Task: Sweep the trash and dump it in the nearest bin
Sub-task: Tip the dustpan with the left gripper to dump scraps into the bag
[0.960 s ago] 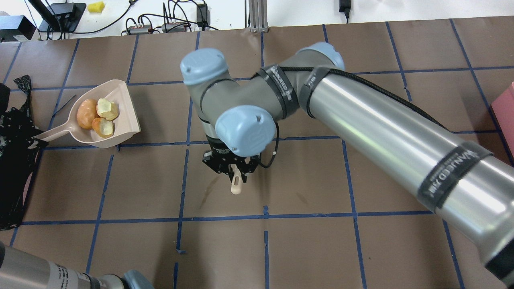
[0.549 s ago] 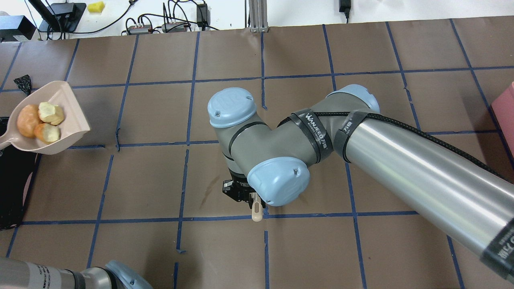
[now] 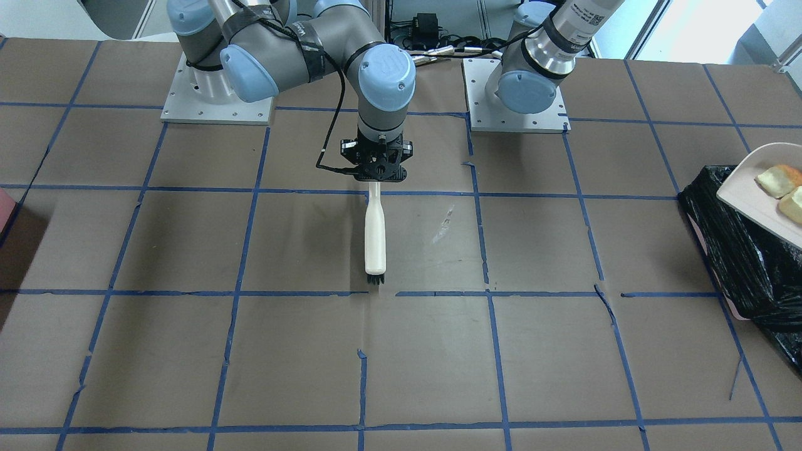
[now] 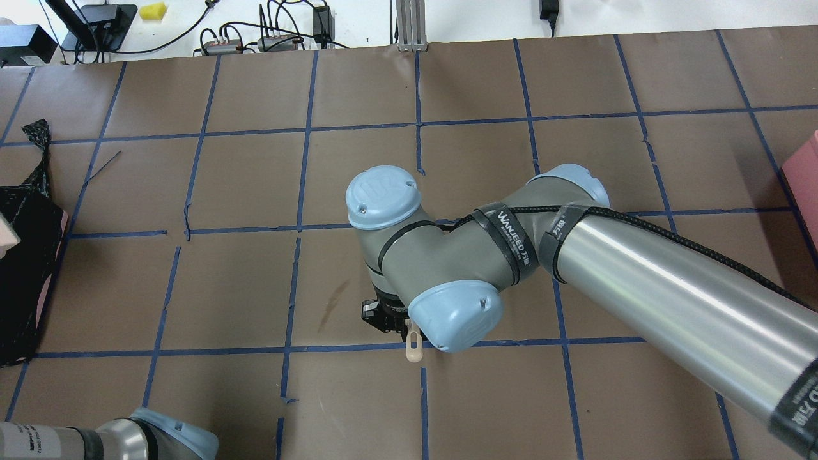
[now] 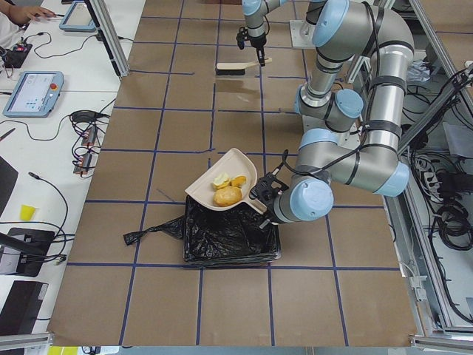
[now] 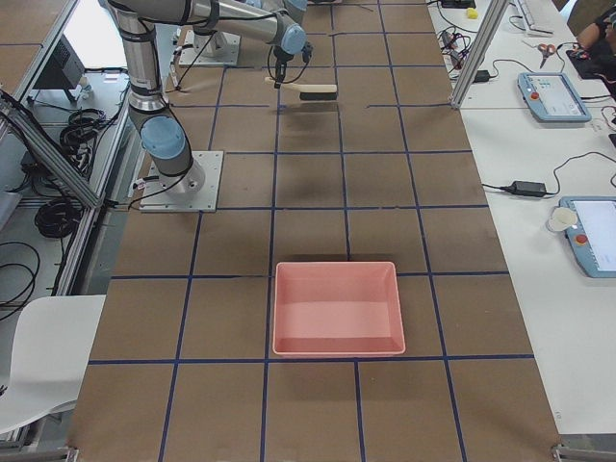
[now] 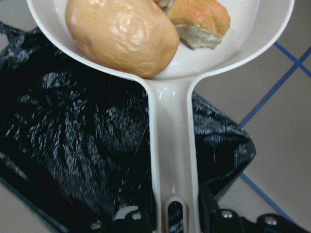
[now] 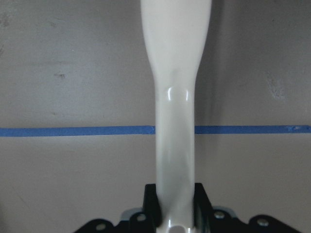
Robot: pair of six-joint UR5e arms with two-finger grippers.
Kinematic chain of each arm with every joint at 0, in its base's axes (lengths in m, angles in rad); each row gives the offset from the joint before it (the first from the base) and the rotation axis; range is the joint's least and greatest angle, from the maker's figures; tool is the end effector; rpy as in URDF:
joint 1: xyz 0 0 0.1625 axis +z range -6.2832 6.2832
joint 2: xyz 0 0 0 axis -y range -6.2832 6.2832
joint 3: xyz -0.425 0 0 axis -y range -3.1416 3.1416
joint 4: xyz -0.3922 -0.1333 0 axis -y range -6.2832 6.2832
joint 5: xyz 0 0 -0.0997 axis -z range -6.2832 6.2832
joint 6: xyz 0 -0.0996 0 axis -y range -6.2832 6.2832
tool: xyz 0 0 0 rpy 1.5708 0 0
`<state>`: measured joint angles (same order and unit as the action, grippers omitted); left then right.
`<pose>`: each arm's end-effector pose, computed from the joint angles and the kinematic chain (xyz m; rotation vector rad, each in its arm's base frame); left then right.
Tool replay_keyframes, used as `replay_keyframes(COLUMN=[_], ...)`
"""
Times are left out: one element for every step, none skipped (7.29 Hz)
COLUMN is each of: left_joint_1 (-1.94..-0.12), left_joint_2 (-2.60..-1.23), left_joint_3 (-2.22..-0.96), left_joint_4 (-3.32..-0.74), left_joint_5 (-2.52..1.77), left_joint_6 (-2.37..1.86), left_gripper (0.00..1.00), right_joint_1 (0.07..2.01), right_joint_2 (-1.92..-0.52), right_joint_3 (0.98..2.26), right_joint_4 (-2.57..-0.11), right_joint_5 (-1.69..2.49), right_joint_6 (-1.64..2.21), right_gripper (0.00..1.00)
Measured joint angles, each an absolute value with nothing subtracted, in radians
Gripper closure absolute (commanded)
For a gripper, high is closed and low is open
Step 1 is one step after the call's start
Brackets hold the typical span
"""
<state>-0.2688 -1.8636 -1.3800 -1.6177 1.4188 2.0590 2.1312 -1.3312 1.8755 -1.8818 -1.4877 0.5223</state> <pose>0.5360 -0.3016 0.4173 -1.0928 -2.7940 0.2516 0.3912 -0.3571 0.2527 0.0435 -3.0694 -0.3740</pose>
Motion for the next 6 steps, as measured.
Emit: replay_keyframes(left_joint_1=[-0.259,-0.261,-0.275,-0.308,-0.356,-0.396], left_joint_2=[-1.868,-1.875,-1.883,-1.895,-1.906,-1.916], left_joint_3=[-1.33,-1.287,-1.262,-1.259,-1.269,-1.292], left_joint_4=[-1.605,-1.58,-1.549,-1.504,-1.445,-1.388], left_joint_5=[1.476,1.529,1.592,1.654,1.725,1.784], left_joint_6=[2.065,2.067,2.066,2.058,2.044,2.036], left_gripper=[0.98,0.98,0.98,0.98,0.98,0.98], right_joint_1=[2.13,2.13,2.129,2.128,2.126,2.125], right_joint_2=[-1.33,-1.329,-1.329,-1.329,-1.328,-1.327], right_joint_3=[1.886,1.901,1.914,1.919,1.921,1.922], right_joint_4=[-1.892,-1.901,-1.91,-1.914,-1.916,-1.917], right_joint_5=[-1.486,-1.485,-1.485,-1.485,-1.484,-1.484], right_joint_6=[0.521,0.518,0.51,0.503,0.494,0.482], right_gripper=[0.87,0.77,0.66,0.49,0.4,0.24])
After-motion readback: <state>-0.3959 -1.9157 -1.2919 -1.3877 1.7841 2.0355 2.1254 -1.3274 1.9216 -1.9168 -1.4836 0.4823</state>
